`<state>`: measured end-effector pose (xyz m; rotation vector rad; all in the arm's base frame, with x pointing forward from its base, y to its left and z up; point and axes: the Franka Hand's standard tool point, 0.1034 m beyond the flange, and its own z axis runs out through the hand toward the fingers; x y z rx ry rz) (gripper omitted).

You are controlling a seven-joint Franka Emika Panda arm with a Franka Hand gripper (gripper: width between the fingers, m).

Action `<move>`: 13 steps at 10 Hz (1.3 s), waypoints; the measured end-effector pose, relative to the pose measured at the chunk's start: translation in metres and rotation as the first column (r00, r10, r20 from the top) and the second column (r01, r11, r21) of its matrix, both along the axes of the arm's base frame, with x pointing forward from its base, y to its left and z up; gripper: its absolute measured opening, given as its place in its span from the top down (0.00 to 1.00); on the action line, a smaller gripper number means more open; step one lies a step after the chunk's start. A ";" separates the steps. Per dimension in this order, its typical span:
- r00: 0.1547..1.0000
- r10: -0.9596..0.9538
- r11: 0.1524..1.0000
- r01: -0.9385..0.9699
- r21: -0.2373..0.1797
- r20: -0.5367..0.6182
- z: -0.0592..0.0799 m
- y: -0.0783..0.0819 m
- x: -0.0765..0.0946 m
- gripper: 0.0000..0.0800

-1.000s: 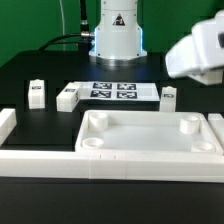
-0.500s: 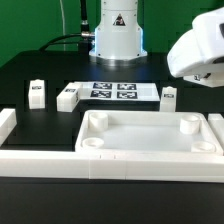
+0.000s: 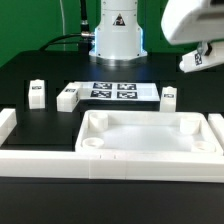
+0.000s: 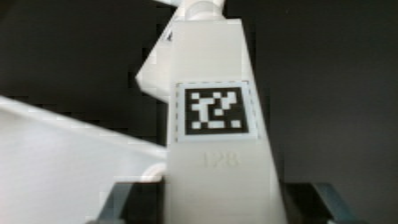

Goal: Assemble desk

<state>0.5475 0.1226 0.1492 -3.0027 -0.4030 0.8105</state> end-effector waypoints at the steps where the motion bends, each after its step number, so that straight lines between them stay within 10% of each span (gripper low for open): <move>1: 0.997 -0.003 1.000 0.002 0.013 0.071 -0.002 0.002 0.005 0.64; 8: 0.857 -0.029 0.995 -0.027 0.100 0.515 0.017 -0.013 0.044 0.64; 13: 0.680 -0.064 0.987 -0.065 0.146 0.730 0.003 -0.012 0.052 0.64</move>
Offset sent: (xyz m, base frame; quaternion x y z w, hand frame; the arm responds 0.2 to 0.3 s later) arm 0.0000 0.0000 0.0000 0.0000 0.1938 0.0000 0.9810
